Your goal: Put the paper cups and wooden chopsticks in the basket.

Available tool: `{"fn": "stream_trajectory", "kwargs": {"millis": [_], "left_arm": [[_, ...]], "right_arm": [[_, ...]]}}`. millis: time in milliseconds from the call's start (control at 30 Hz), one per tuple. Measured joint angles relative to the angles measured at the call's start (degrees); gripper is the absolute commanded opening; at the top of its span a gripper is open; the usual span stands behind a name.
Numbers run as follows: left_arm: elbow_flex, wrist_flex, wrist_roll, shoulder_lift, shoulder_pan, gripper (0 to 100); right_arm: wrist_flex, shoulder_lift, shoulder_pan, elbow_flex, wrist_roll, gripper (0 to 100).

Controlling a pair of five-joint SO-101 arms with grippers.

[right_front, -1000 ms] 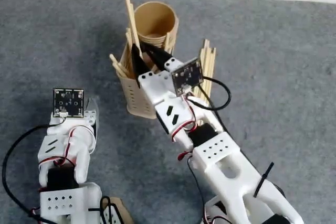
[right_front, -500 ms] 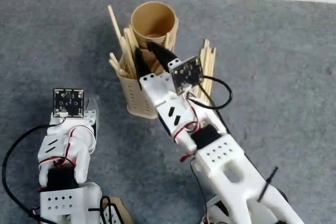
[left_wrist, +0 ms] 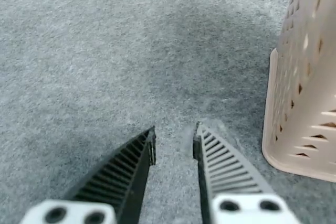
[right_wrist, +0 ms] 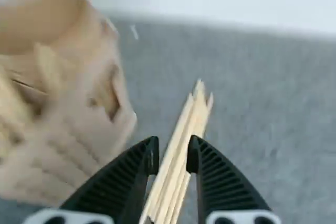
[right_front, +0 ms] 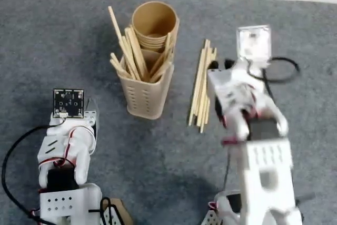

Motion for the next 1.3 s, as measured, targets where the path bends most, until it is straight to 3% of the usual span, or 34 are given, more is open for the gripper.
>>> {"fn": "stream_trajectory", "kwargs": {"millis": [233,433,767,1300], "left_arm": [[0.00,0.00,0.00,0.00,0.00,15],[0.00,0.00,0.00,0.00,0.00,15],[0.00,0.00,0.00,0.00,0.00,15],[0.00,0.00,0.00,0.00,0.00,15]], "right_arm": [[-13.01,28.57,0.44,1.32,0.00,10.6],[-15.03,44.31,2.11,-3.60,0.00,10.6],[-15.21,48.35,5.98,-4.92,0.00,10.6],[-15.21,46.42,4.13,-4.92,0.00,10.6]]}}
